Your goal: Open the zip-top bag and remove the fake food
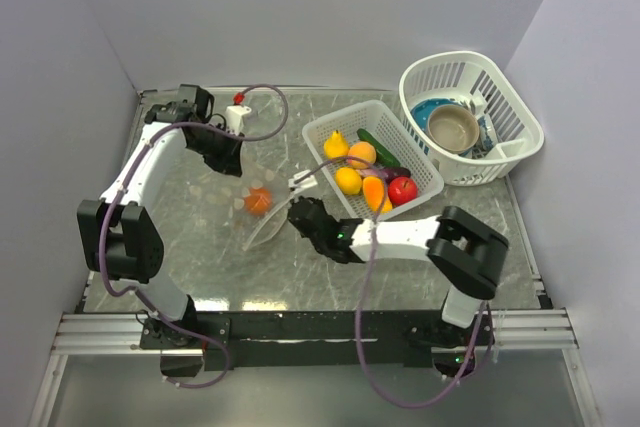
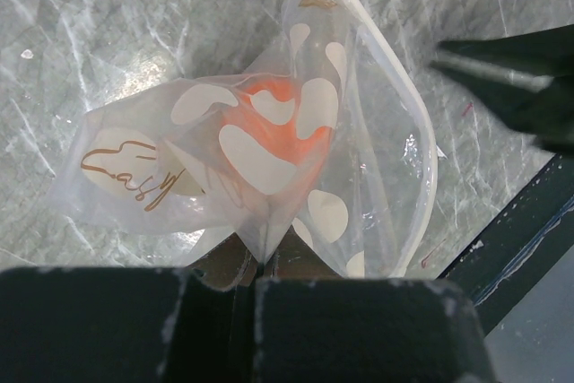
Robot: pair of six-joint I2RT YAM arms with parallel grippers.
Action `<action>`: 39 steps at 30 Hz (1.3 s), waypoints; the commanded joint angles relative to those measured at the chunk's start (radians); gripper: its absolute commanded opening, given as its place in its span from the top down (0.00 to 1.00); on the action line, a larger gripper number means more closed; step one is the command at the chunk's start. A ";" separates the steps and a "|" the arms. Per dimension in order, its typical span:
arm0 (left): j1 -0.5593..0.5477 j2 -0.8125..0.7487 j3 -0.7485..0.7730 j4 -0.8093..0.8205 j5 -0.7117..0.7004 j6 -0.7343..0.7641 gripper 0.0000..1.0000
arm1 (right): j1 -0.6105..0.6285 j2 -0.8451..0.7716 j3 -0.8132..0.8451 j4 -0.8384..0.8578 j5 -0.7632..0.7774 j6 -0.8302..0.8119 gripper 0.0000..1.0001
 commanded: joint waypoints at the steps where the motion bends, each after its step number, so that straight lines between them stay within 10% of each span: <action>1: -0.023 -0.031 0.001 -0.028 0.009 0.002 0.99 | 0.004 0.079 0.134 0.114 -0.104 -0.038 0.59; 8: -0.060 -0.008 0.009 -0.119 0.047 0.071 0.99 | 0.001 0.174 0.214 0.157 -0.198 -0.060 0.52; 21: -0.094 0.022 0.032 -0.108 0.033 0.068 0.99 | 0.001 0.308 0.357 0.079 -0.393 -0.053 0.00; 35: -0.104 0.018 0.006 -0.131 0.056 0.100 0.99 | 0.001 0.434 0.472 0.032 -0.304 -0.076 0.00; 39: -0.106 0.006 -0.015 -0.114 0.032 0.094 0.99 | 0.003 0.382 0.368 0.143 -0.336 -0.081 0.19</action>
